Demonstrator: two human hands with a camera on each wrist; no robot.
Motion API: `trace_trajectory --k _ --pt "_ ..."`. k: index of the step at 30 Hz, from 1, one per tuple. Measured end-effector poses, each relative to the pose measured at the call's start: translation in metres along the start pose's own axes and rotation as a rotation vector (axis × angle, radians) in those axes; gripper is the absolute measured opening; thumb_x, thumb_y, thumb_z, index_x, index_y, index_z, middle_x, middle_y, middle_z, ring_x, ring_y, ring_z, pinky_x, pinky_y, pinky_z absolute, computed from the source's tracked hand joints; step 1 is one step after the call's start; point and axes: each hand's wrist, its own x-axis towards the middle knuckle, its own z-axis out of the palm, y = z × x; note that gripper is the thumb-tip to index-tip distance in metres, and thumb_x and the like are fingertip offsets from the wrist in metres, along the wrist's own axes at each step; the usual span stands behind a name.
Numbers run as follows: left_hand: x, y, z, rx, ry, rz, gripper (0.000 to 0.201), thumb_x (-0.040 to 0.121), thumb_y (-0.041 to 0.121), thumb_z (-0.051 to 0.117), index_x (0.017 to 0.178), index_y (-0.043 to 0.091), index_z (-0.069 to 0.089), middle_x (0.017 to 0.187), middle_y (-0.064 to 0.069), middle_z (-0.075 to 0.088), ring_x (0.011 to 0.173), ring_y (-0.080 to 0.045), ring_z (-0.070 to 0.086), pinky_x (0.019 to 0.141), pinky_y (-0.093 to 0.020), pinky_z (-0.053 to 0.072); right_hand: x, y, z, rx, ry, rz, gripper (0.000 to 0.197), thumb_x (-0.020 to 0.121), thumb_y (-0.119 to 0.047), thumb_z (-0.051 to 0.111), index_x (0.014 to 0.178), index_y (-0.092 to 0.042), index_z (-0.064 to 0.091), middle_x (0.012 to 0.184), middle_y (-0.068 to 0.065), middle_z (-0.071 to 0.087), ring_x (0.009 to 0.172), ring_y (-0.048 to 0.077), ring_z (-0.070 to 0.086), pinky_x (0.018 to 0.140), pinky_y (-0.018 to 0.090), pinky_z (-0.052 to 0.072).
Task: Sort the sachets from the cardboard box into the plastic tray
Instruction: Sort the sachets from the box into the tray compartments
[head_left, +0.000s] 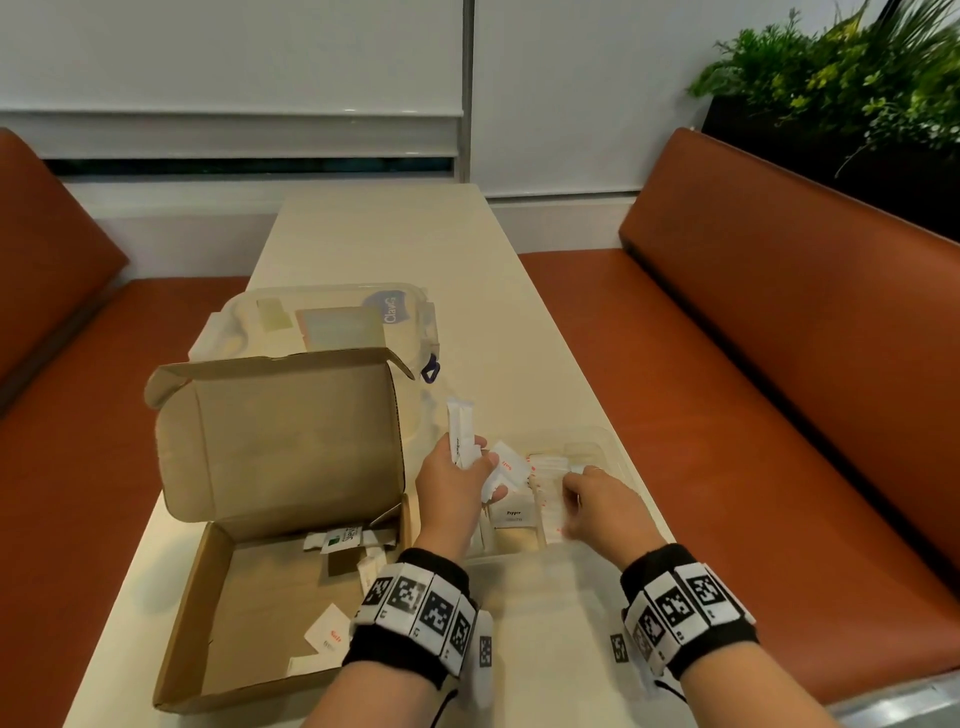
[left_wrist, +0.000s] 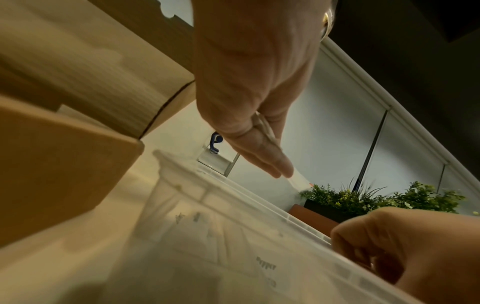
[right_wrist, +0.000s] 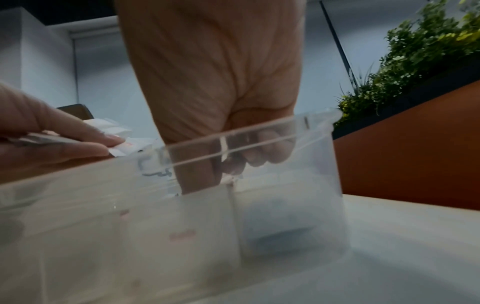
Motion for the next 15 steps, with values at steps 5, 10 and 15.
trace_trajectory --k 5,10,15 --pt "0.0008 -0.0017 0.0001 0.007 -0.012 -0.01 0.014 0.087 0.002 0.064 0.093 0.014 0.061 0.096 -0.006 0.062 0.084 -0.014 0.064 0.055 -0.026 0.058 0.0027 -0.0002 0.0037 -0.021 -0.052 -0.015 0.037 0.077 -0.009 0.06 0.057 -0.024 0.033 0.065 -0.008 0.041 0.063 0.014 0.043 0.052 0.019 0.03" --pt "-0.0008 -0.003 0.0011 0.02 -0.031 -0.047 0.016 0.086 0.003 0.065 0.099 0.013 0.061 0.103 -0.009 0.062 0.095 -0.022 0.063 0.063 -0.033 0.061 0.0027 -0.0021 0.0056 -0.008 -0.037 0.01 0.031 0.079 -0.007 0.054 0.058 -0.023 0.036 0.062 -0.007 0.04 0.062 0.015 0.041 0.053 0.021 0.032" --pt "-0.0018 -0.0019 0.0006 0.022 -0.039 -0.055 0.016 0.086 0.003 0.065 0.099 0.012 0.061 0.104 -0.01 0.062 0.097 -0.025 0.063 0.064 -0.034 0.061 0.0013 -0.0021 0.0043 0.017 -0.045 0.026 0.025 0.078 -0.007 0.055 0.062 -0.019 0.039 0.067 -0.004 0.045 0.064 0.016 0.043 0.054 0.022 0.034"
